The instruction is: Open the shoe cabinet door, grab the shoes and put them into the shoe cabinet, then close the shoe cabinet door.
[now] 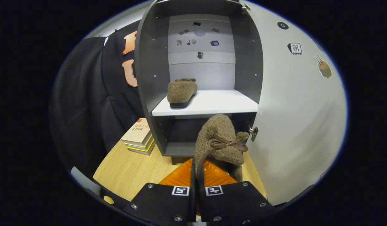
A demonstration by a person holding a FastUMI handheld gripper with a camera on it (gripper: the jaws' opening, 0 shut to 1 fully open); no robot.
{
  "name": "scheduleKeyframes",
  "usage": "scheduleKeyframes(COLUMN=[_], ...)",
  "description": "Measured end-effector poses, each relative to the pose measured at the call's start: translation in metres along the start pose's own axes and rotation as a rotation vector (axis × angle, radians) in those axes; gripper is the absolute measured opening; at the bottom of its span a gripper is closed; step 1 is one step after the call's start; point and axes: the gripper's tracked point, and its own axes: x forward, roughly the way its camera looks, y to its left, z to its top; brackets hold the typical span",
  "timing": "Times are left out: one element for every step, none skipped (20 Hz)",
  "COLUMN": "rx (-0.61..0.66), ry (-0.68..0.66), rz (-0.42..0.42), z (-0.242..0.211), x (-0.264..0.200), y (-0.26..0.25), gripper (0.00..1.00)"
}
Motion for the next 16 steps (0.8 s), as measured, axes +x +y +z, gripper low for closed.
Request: scheduleKeyframes(rx=[-0.005,-0.011,-0.020,-0.029,-0.040,-0.050,-0.057,-0.066,-0.071,-0.075,-0.082,-0.088,-0.090,-0.095,-0.102,-0.107], ry=[-0.010,-0.026,-0.039,-0.050,-0.062,-0.070,-0.085,-0.099,-0.109,-0.108,-0.108,-0.117,-0.116,-0.119,-0.121,-0.117], rz=[-0.002,-0.001,-0.001,-0.002,-0.003,-0.004,-0.003,0.000,0.003,-0.002,-0.004,-0.004,0.000,0.008,0.010,0.013], z=[0.011,0.023,0.035,0.046,0.057,0.070,0.082,0.094,0.107,0.117,0.127,0.136,0.144,0.150,0.157,0.163], x=[0.002,0.006,0.012,0.016,0.020,0.026,0.028,0.033,0.040,0.048,0.057,0.066,0.074,0.081,0.089,0.098], y=[-0.003,-0.006,-0.008,-0.011,-0.015,-0.019,-0.022,-0.026,-0.028,-0.031,-0.034,-0.036,-0.036,-0.036,-0.038,-0.040], gripper=[0.05,0.05,0.05,0.04,0.04,0.05,0.04,0.05,0.04,0.05,0.05,0.04,0.05,0.05,0.04,0.05])
